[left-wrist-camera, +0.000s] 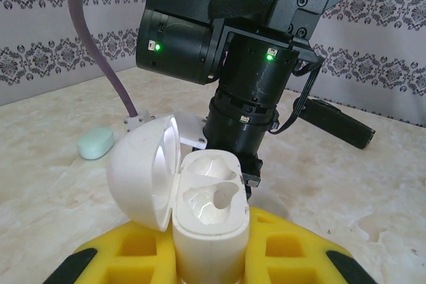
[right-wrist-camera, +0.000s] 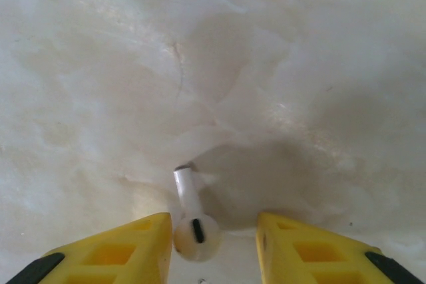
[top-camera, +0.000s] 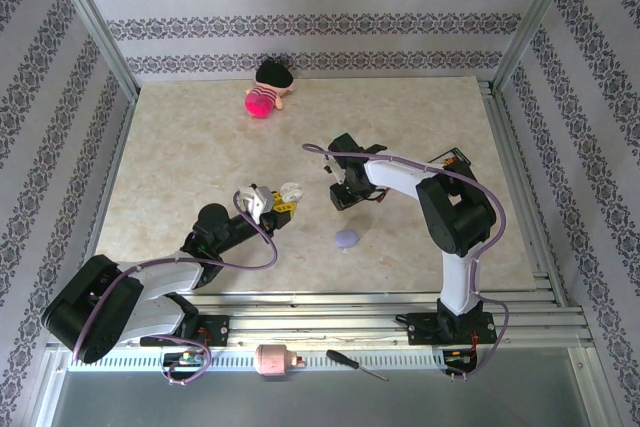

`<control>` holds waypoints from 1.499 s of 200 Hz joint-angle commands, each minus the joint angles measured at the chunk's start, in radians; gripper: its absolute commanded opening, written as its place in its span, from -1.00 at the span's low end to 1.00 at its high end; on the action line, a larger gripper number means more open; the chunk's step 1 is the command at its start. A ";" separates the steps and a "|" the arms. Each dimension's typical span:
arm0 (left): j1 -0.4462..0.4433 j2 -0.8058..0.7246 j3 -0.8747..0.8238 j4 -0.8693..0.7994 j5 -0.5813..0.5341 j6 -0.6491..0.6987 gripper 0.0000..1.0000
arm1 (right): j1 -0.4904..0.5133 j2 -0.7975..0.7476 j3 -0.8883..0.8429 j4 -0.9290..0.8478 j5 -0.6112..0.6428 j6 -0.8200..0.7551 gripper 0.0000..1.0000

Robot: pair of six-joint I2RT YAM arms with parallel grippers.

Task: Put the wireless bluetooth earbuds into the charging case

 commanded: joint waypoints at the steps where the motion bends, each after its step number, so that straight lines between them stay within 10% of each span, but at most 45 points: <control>1: 0.012 -0.007 0.018 0.039 0.019 -0.025 -0.80 | -0.008 -0.051 -0.033 -0.011 0.057 0.031 -0.24; 100: 0.012 0.001 0.008 0.061 0.007 -0.032 -0.78 | -0.079 -0.168 -0.100 0.104 -0.014 0.179 -0.17; 153: 0.020 -0.024 -0.009 0.051 -0.007 -0.015 -0.78 | -0.020 -0.121 -0.005 -0.058 0.014 -0.079 0.04; 247: 0.064 -0.365 -0.158 -0.197 -0.346 -0.108 -0.80 | 0.116 0.090 0.256 -0.340 0.344 -0.285 -0.15; 300: 0.066 -0.553 -0.200 -0.342 -0.361 -0.110 -0.78 | 0.151 0.189 0.367 -0.431 0.429 -0.294 -0.19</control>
